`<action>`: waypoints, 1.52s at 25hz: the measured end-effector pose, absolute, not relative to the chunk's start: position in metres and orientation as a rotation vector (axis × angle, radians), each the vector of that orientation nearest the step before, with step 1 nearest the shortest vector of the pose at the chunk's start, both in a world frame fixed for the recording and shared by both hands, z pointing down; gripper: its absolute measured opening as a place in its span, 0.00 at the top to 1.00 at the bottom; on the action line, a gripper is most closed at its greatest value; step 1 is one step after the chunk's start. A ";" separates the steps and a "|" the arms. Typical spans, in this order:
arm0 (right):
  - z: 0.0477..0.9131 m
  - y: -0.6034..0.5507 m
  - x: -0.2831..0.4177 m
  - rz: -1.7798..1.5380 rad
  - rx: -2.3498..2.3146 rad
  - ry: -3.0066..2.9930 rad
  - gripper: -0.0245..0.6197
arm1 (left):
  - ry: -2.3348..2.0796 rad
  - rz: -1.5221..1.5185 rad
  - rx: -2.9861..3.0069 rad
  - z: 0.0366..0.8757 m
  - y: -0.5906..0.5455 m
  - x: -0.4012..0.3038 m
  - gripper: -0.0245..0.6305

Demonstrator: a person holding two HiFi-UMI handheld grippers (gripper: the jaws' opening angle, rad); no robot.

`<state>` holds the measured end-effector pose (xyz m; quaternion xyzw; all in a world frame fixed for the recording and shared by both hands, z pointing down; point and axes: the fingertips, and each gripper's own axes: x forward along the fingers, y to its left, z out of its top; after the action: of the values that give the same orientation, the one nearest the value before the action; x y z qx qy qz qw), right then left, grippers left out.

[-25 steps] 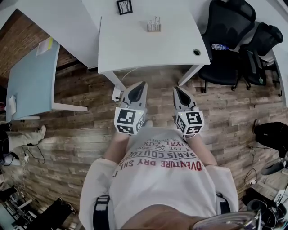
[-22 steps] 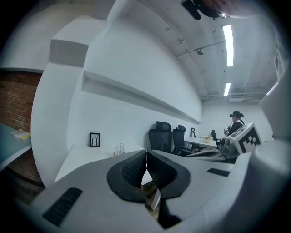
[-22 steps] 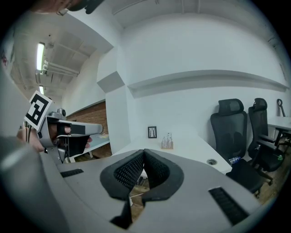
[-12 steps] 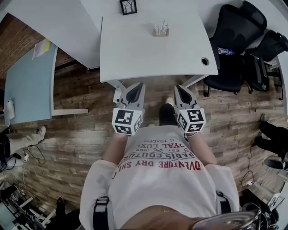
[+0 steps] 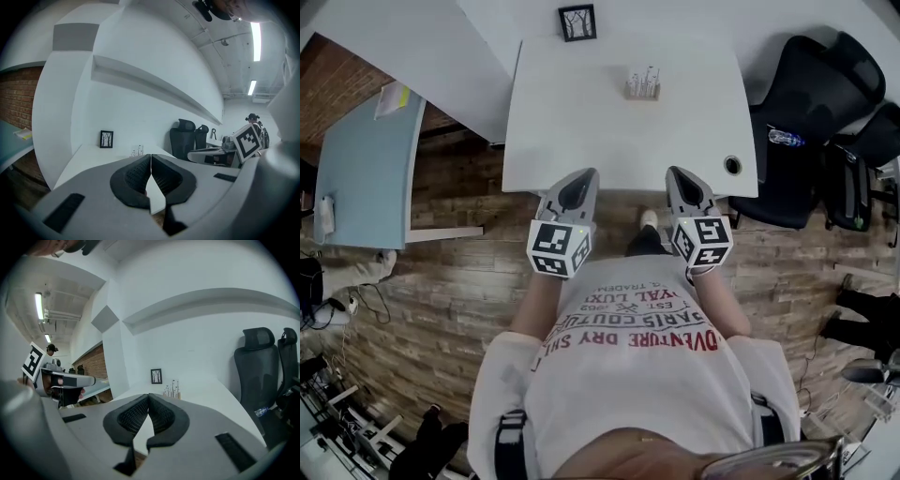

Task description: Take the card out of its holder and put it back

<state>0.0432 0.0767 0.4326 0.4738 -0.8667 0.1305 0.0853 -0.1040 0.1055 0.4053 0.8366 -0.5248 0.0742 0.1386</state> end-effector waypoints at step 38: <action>0.497 -0.173 0.075 0.605 1.360 -2.464 0.93 | -1.443 0.211 2.368 0.471 -0.165 -0.077 0.92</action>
<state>0.0755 -0.1731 0.4974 0.4684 -0.8485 0.2084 0.1311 -0.0769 -0.1654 0.4713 0.8377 -0.5104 0.0747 0.1794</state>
